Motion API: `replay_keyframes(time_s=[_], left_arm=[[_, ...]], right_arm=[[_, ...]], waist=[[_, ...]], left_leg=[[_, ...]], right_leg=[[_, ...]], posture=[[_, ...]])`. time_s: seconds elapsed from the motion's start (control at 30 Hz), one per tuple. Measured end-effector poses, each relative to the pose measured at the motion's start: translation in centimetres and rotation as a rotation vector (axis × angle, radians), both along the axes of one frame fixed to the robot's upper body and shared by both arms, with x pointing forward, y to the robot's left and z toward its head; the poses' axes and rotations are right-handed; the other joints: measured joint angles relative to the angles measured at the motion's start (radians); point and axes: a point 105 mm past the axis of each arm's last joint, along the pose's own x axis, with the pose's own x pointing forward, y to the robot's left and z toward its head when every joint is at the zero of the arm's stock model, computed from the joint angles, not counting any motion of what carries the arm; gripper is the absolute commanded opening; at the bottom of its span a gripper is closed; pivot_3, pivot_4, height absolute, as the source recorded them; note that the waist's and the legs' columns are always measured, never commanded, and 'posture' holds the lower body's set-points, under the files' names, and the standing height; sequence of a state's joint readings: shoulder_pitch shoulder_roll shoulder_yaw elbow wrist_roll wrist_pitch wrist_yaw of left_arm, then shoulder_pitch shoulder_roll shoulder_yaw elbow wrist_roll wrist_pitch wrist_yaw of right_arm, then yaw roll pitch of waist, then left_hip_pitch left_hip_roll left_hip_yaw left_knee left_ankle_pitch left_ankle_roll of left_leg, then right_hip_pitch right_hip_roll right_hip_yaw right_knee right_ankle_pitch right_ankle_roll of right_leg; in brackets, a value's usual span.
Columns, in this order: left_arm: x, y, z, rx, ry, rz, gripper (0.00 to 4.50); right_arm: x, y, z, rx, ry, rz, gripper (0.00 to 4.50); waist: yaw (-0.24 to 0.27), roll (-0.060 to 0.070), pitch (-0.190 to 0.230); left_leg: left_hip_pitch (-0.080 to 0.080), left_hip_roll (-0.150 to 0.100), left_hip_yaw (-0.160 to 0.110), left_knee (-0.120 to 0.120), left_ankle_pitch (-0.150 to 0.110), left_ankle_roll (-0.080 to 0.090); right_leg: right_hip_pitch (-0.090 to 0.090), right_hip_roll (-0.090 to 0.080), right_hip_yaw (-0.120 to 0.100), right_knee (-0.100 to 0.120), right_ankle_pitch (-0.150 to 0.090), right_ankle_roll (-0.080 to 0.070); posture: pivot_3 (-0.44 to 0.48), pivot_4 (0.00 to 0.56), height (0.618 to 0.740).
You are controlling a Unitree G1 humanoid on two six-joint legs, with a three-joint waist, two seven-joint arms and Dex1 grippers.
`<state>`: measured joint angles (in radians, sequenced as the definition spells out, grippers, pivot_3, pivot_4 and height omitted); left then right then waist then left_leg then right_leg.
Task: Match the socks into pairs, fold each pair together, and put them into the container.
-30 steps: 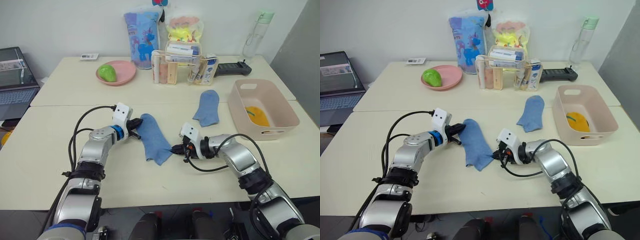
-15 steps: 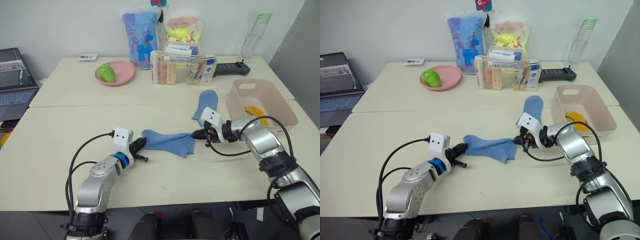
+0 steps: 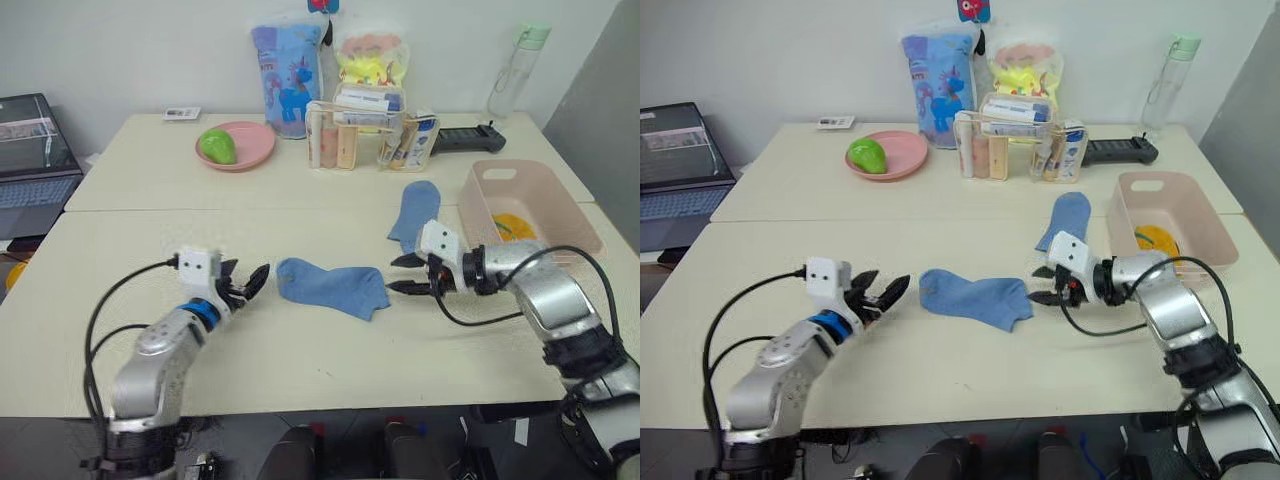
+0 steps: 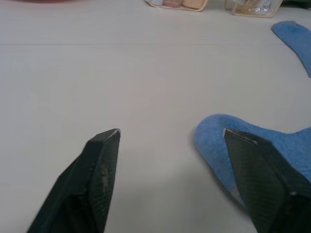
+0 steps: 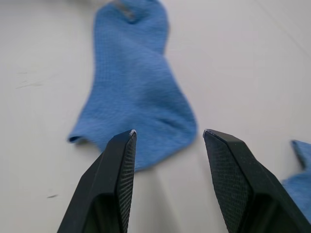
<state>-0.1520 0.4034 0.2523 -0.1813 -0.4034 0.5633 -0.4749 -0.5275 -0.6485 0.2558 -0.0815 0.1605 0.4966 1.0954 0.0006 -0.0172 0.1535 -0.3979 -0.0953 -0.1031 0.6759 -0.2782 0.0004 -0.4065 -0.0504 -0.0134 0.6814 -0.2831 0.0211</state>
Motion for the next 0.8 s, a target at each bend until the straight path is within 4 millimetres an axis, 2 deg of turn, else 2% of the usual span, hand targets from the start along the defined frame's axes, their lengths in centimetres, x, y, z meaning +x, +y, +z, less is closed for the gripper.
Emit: replay_keyframes(time_s=[0.1,0.23,0.37,0.47,0.53,0.57,0.63,0.8], left_arm=[[1.2,0.0,0.3,0.014,0.022,-0.082,4.48],[3.9,-0.9,0.9,0.107,0.036,-0.203,4.48],[4.7,-2.2,-1.0,0.172,0.078,-0.279,4.48],[4.6,-2.9,-2.4,0.207,0.116,-0.336,3.93],[4.6,-3.0,-2.5,0.233,0.113,-0.361,3.21],[4.6,-3.0,-2.6,0.242,0.111,-0.367,2.93],[4.6,-3.0,-2.6,0.244,0.107,-0.372,2.35],[4.3,-3.2,-2.7,0.23,0.114,-0.398,0.74]], right_arm=[[-0.3,0.4,-0.9,-0.004,-0.009,-0.015,2.39],[-1.1,0.8,-3.8,-0.054,-0.022,-0.046,2.39],[-0.9,1.1,-4.0,-0.064,-0.058,-0.059,2.39],[-0.7,1.0,-4.0,-0.091,-0.106,-0.057,2.39],[-0.5,1.1,-4.1,-0.098,-0.13,-0.055,2.39],[-0.5,1.1,-4.1,-0.101,-0.136,-0.055,2.22],[-0.5,1.2,-4.1,-0.096,-0.135,-0.052,1.82],[-0.8,1.3,-4.4,-0.088,-0.127,-0.044,0.04]], waist=[[0.001,0.0,0.0],[0.006,-0.001,0.0],[-0.003,0.0,0.0],[-0.006,0.0,0.0],[-0.004,0.0,0.0],[-0.004,0.0,0.0],[-0.004,0.0,0.0],[-0.004,0.0,0.0]], left_leg=[[0.0,0.0,-0.001,0.0,0.0,0.0],[0.0,-0.001,-0.001,0.0,0.0,0.0],[0.0,-0.001,0.0,0.0,0.0,0.0],[0.0,0.0,-0.001,0.0,0.0,0.0],[0.0,-0.001,-0.001,0.0,0.0,0.0],[0.0,-0.001,-0.001,0.0,0.0,0.0],[0.0,-0.001,-0.001,0.0,0.0,0.0],[0.0,-0.001,-0.001,0.0,0.0,0.0]], right_leg=[[0.001,0.0,-0.001,0.0,0.0,0.0],[0.0,0.0,0.0,-0.001,0.0,0.0],[0.0,0.0,0.0,0.0,0.0,0.0],[-0.001,0.0,0.0,0.0,0.0,0.0],[0.0,0.0,0.0,0.0,0.0,0.0],[0.0,0.0,0.0,0.0,0.0,0.0],[0.0,0.0,0.0,0.0,0.0,0.0],[0.0,0.0,0.0,0.0,0.0,0.0]], posture=[[0.0,0.15,0.74],[0.0,0.15,0.74],[0.0,0.15,0.74],[0.0,0.15,0.74],[0.0,0.15,0.74],[0.0,0.15,0.74],[0.0,0.15,0.74],[0.0,0.15,0.74]])
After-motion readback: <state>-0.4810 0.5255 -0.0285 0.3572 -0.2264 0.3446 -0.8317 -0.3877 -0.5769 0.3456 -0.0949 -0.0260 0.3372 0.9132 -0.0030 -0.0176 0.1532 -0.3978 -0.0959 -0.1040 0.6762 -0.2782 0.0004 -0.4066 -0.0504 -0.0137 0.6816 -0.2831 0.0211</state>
